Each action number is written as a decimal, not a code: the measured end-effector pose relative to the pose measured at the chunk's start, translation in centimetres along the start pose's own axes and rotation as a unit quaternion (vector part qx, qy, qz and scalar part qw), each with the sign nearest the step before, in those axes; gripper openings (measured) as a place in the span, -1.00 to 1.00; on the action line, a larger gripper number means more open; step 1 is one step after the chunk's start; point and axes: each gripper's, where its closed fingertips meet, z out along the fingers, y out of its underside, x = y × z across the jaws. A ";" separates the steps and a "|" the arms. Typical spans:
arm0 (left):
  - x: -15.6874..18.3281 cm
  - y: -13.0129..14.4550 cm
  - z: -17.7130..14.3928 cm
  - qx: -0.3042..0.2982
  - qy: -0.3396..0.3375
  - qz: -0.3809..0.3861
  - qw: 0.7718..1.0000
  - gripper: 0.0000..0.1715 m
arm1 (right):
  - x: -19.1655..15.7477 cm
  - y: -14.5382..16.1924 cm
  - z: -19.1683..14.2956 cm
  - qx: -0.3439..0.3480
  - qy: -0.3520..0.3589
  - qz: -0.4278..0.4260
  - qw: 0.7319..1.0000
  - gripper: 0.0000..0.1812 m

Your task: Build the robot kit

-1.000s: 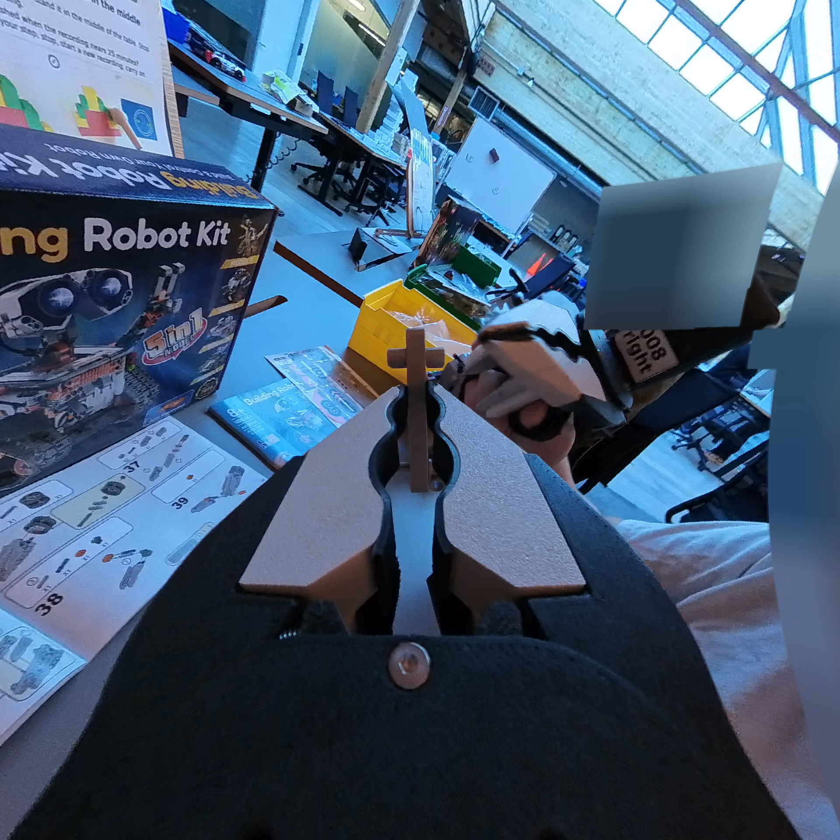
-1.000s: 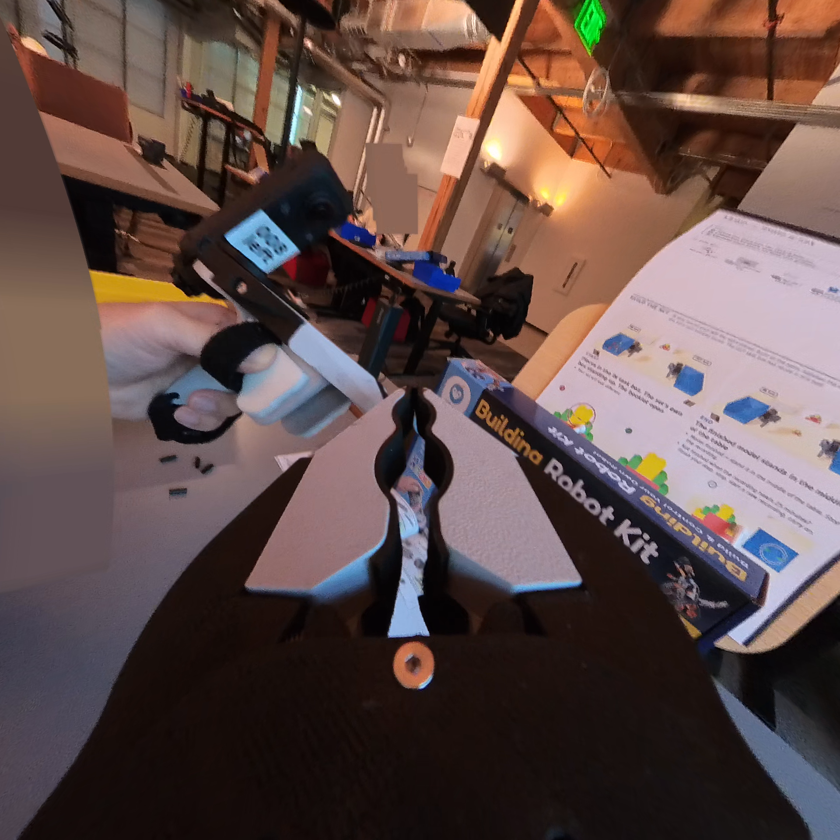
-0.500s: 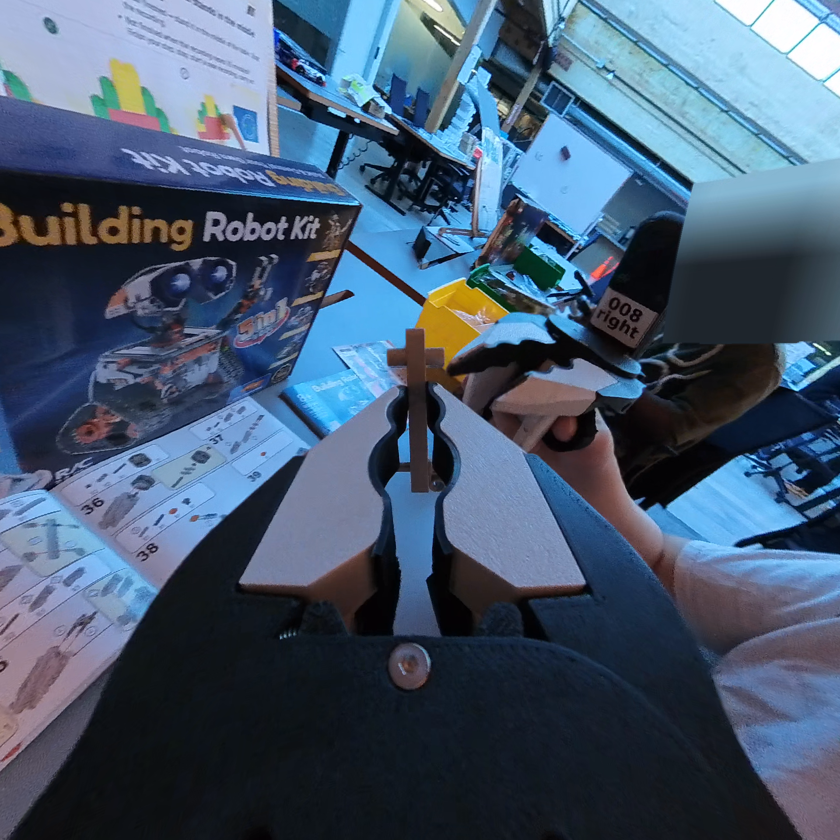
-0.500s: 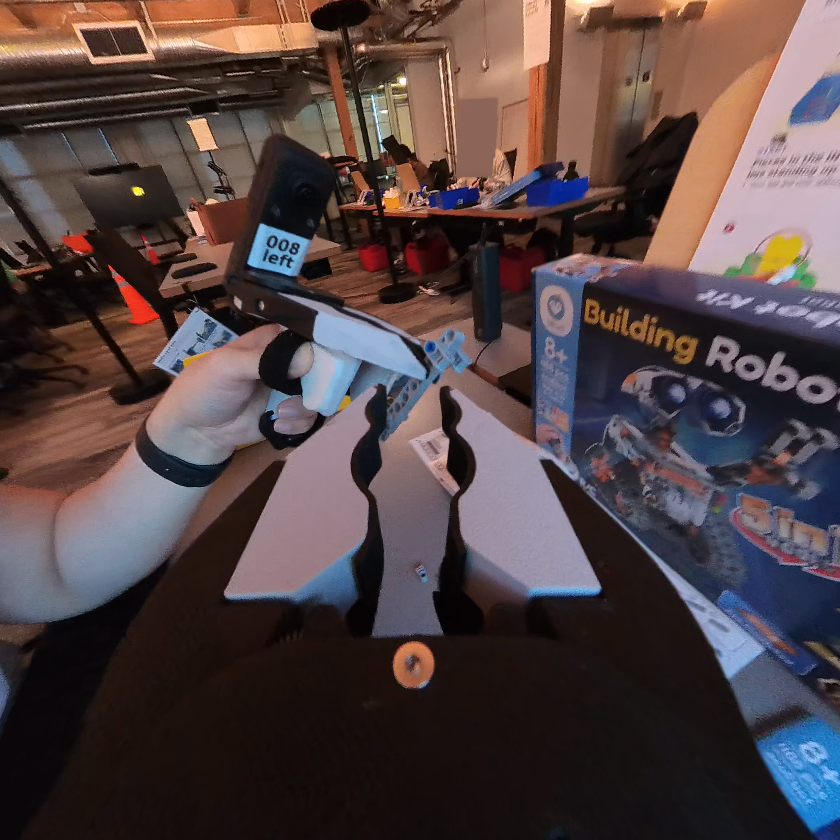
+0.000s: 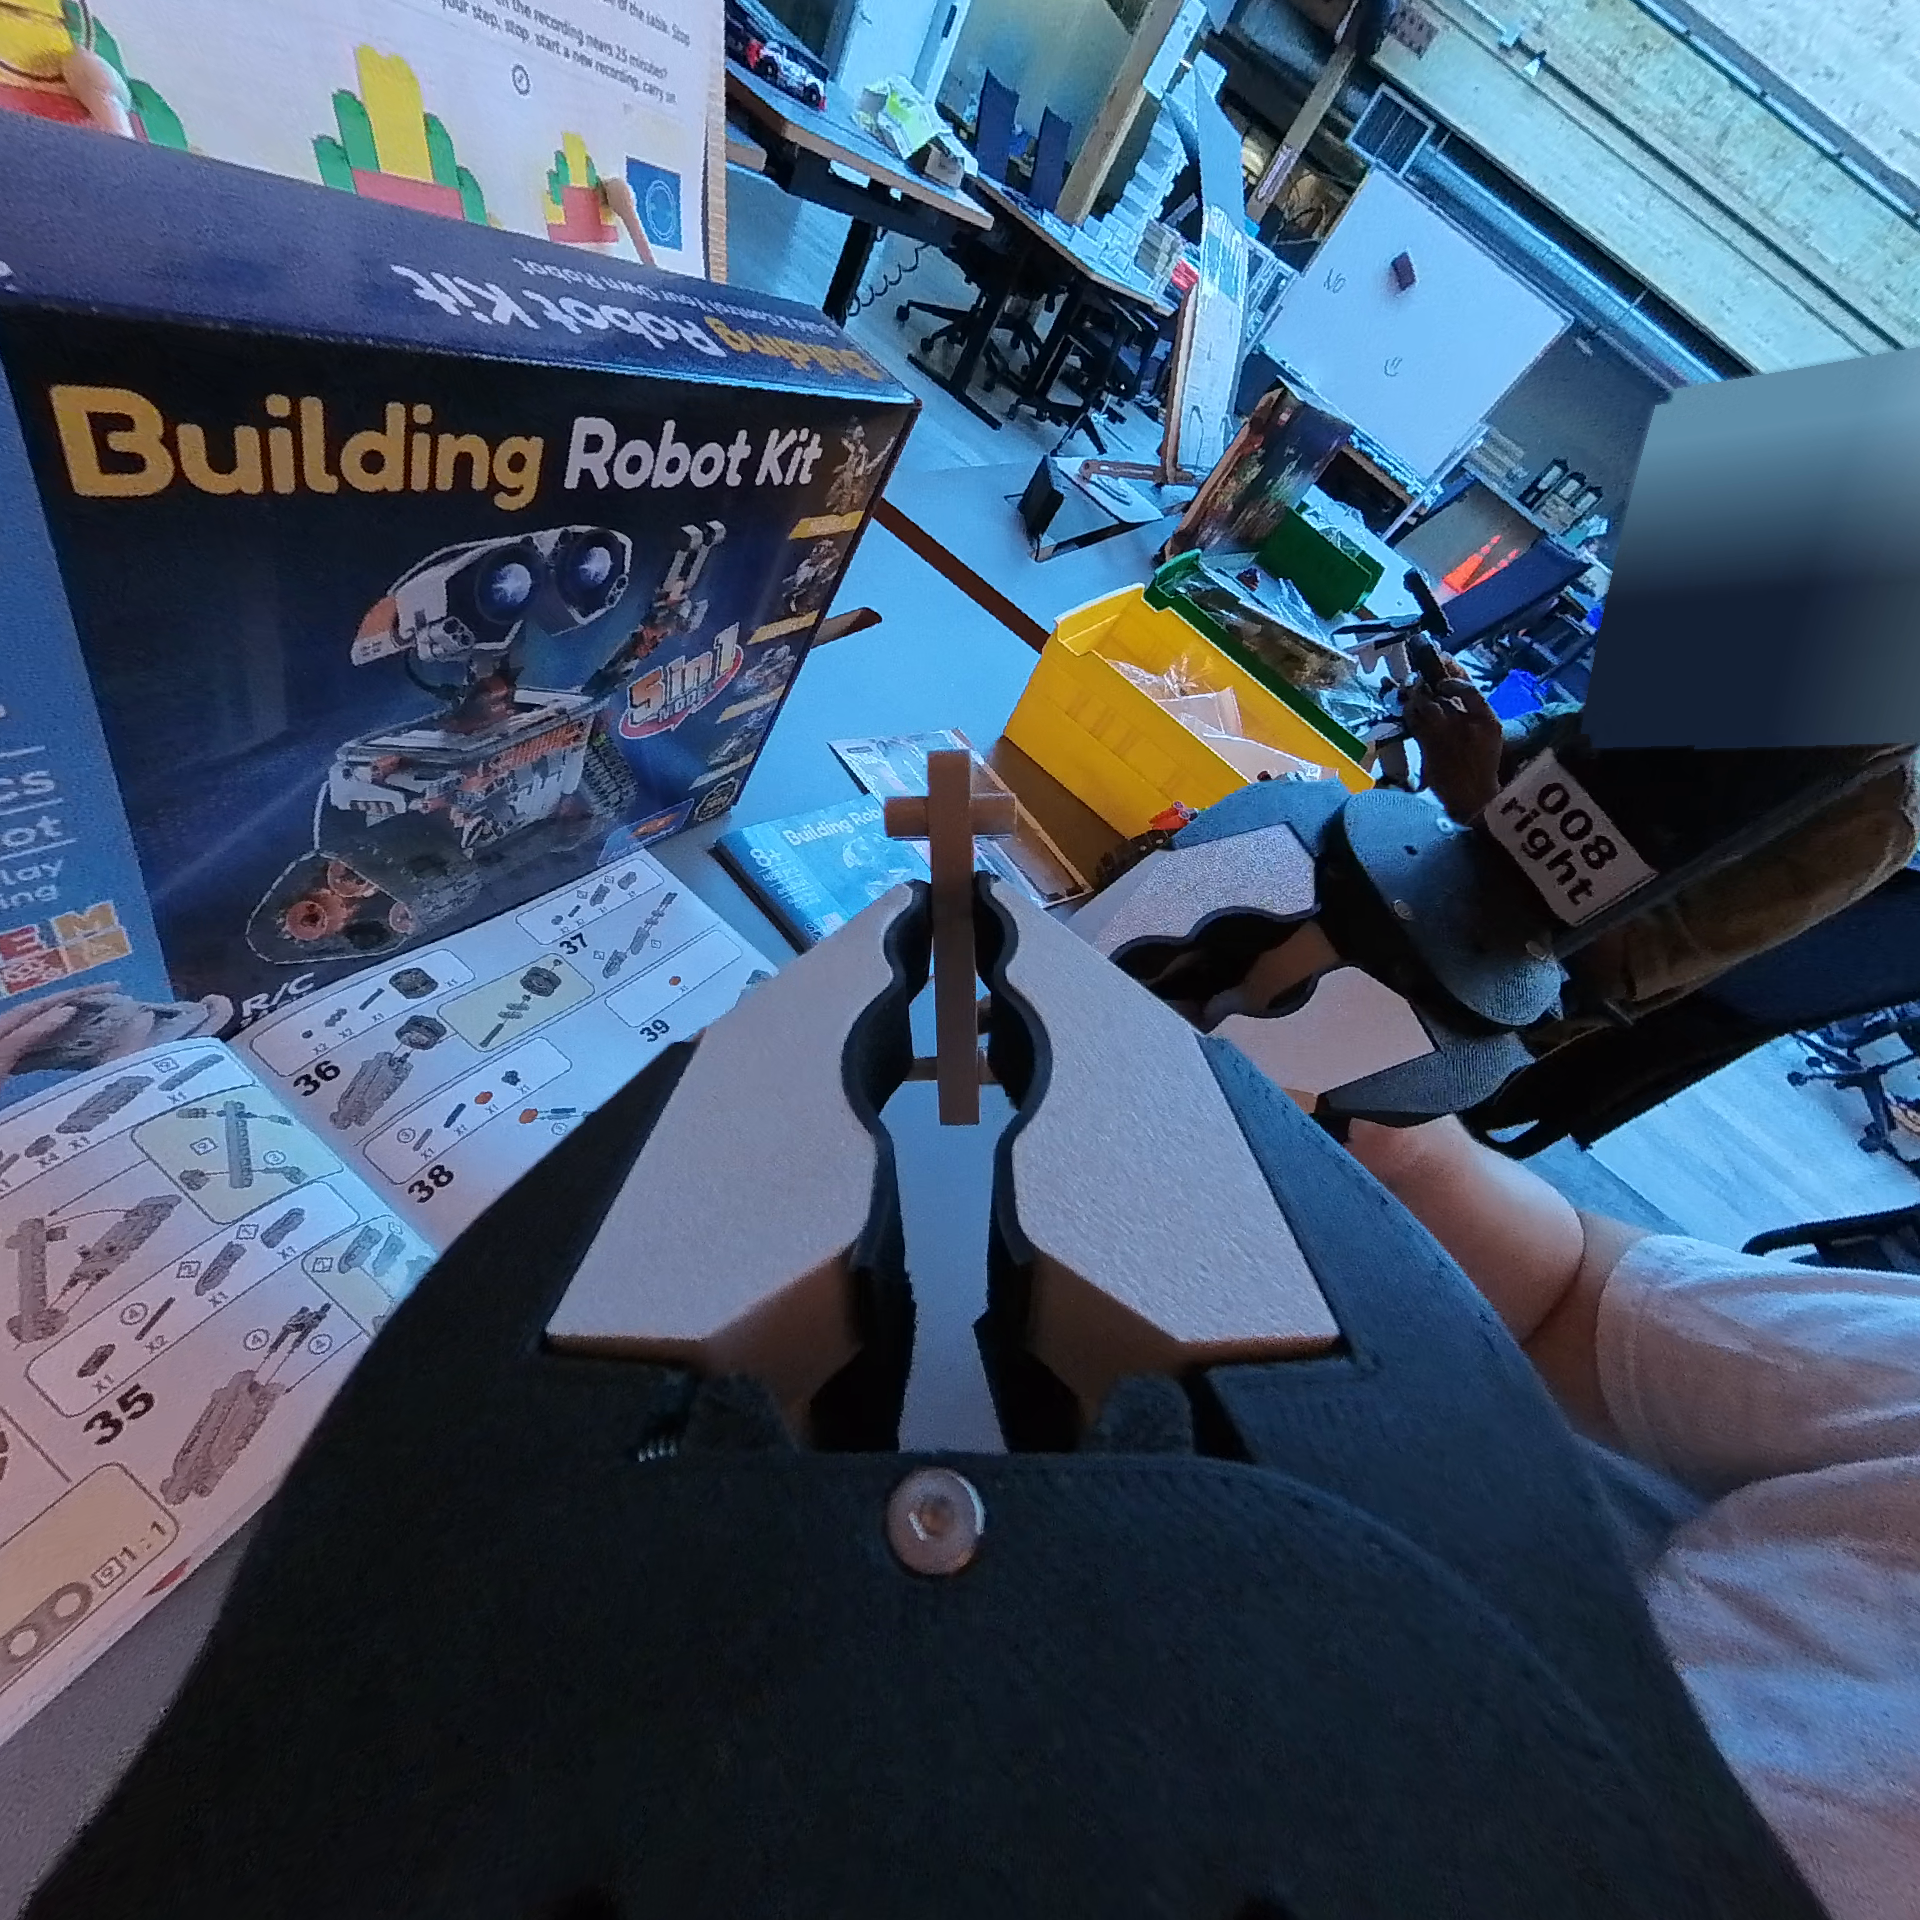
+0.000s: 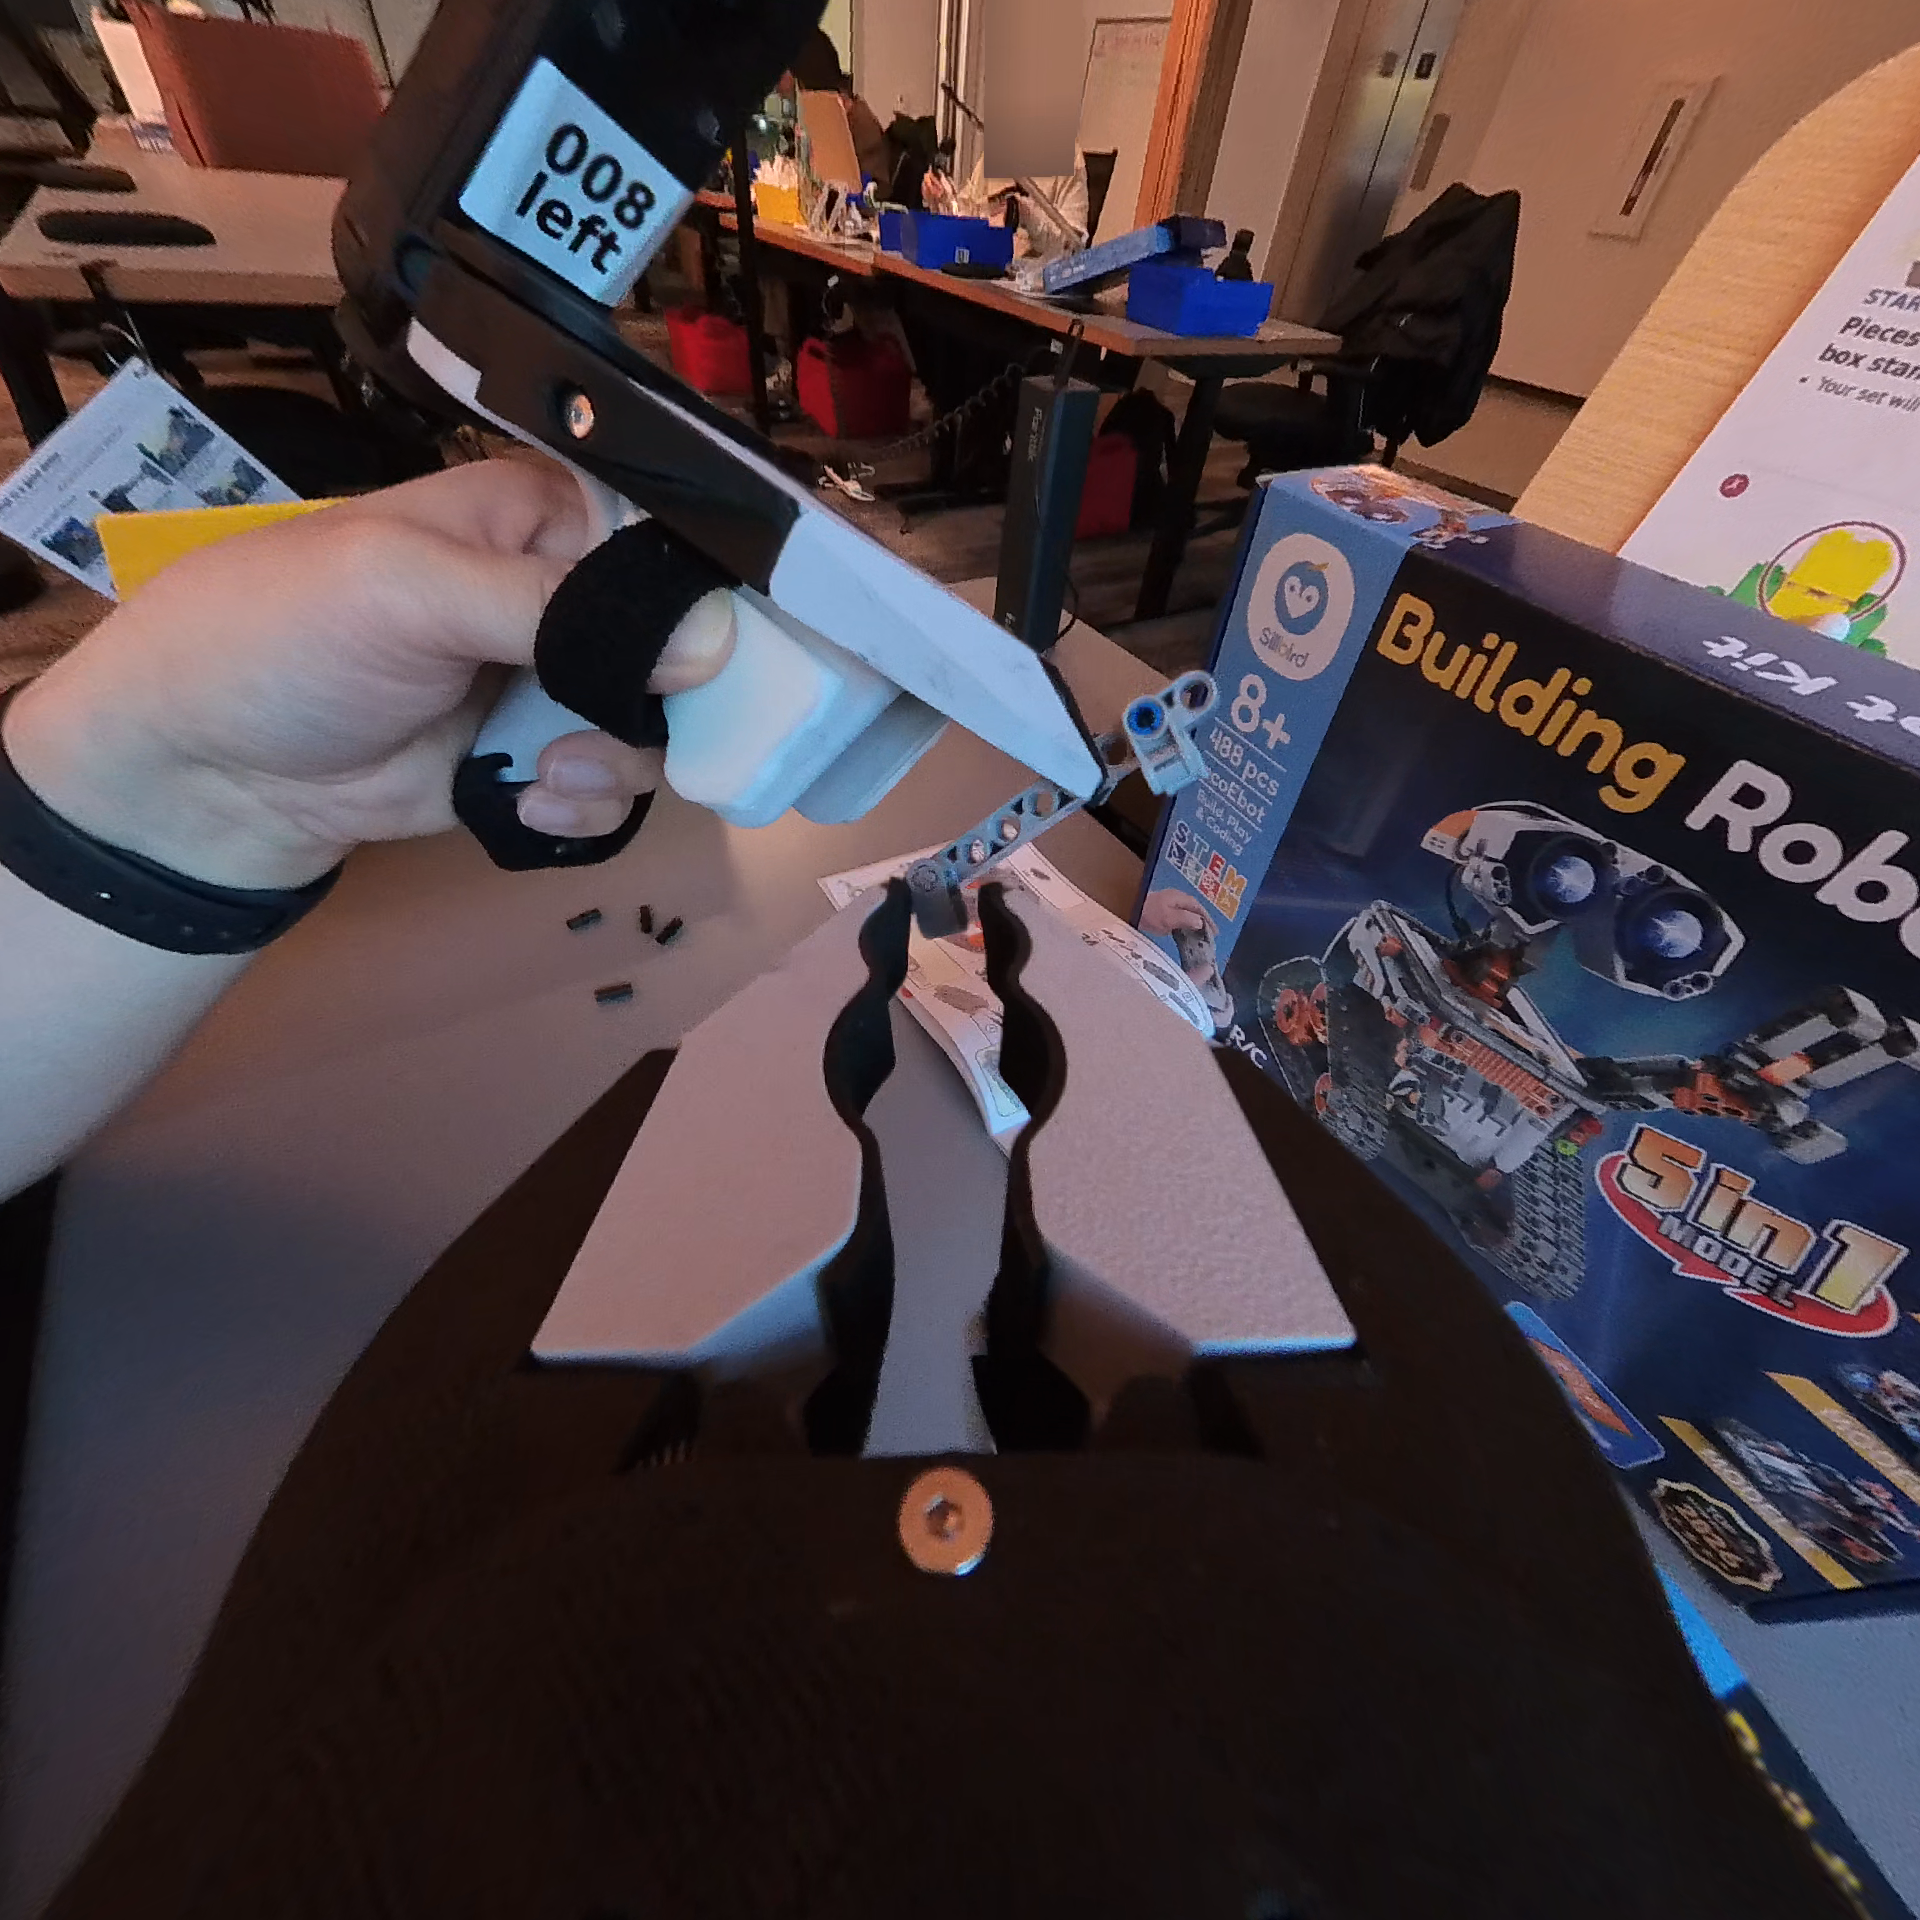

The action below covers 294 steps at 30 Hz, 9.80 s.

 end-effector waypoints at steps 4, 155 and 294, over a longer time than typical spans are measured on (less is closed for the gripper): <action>0.0 0.1 0.1 -0.003 0.001 -0.001 1.000 -0.94 | 0.1 0.1 -0.2 -0.014 0.011 -0.034 0.999 -0.85; -5.6 1.8 -6.0 -0.093 -0.106 -0.040 0.989 -0.94 | 4.8 0.7 -1.6 0.068 0.129 -0.083 0.986 -0.95; -3.8 3.3 0.5 -0.221 -0.238 0.030 0.945 -0.91 | -0.5 0.8 3.1 0.114 0.093 -0.120 0.982 -0.93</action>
